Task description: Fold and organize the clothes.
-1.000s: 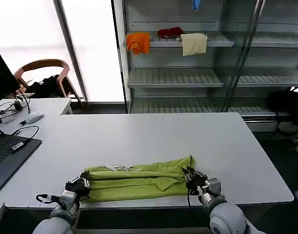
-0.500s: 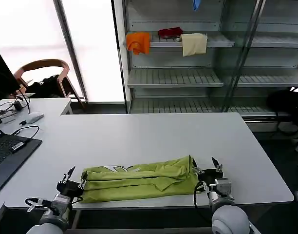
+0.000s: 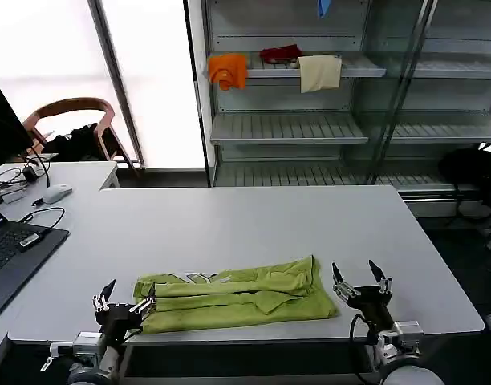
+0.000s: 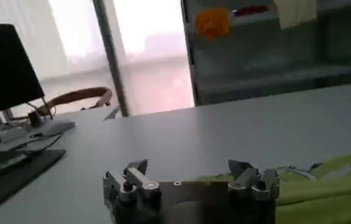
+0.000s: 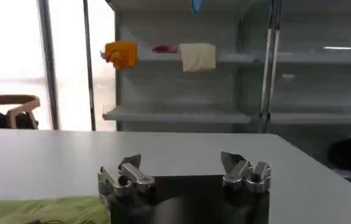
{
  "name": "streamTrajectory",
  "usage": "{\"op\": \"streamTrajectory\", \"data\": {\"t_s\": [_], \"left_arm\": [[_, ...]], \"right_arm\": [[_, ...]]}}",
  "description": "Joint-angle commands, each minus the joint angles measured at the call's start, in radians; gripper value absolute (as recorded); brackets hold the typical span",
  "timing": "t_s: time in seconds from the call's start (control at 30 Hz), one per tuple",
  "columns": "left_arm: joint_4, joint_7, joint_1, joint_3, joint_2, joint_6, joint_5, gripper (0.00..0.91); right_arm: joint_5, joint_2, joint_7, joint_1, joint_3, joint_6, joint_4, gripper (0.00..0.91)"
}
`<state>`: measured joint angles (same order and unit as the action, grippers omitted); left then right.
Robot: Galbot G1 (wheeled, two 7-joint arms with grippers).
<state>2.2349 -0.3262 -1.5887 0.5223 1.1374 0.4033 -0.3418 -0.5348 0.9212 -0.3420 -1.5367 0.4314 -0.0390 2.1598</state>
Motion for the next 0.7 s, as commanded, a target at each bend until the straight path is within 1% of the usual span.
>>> {"op": "streamTrajectory", "data": {"t_s": [0.03, 0.23, 0.47, 0.57, 0.6, 0.63, 0.67, 0.7], "left_arm": [[-0.063, -0.015, 0.001, -0.003, 0.175, -0.065, -0.157, 0.907], [-0.175, -0.008, 0.031, 0.000, 0.180, -0.131, -0.147, 0.907], [-0.209, -0.005, 0.048, -0.004, 0.202, -0.141, -0.166, 0.907], [-0.232, -0.008, 0.057, -0.003, 0.207, -0.161, -0.167, 0.907], [-0.234, -0.009, 0.059, -0.003, 0.207, -0.160, -0.171, 0.846], [-0.235, -0.009, 0.060, -0.003, 0.206, -0.156, -0.180, 0.846], [-0.238, -0.009, 0.065, -0.004, 0.206, -0.155, -0.185, 0.766], [-0.240, -0.009, 0.066, -0.004, 0.206, -0.155, -0.186, 0.705]], "right_arm": [[-0.074, -0.007, 0.146, -0.152, 0.185, 0.245, -0.036, 0.907], [-0.117, -0.012, 0.143, -0.160, 0.229, 0.243, -0.037, 0.907], [-0.122, -0.008, 0.141, -0.149, 0.236, 0.233, -0.035, 0.907], [-0.122, -0.008, 0.141, -0.148, 0.235, 0.232, -0.034, 0.907], [-0.122, -0.007, 0.142, -0.147, 0.235, 0.231, -0.033, 0.907], [-0.121, -0.007, 0.142, -0.146, 0.234, 0.230, -0.034, 0.907], [-0.121, -0.007, 0.142, -0.146, 0.234, 0.230, -0.034, 0.907], [-0.120, -0.007, 0.143, -0.145, 0.232, 0.230, -0.034, 0.907]]}}
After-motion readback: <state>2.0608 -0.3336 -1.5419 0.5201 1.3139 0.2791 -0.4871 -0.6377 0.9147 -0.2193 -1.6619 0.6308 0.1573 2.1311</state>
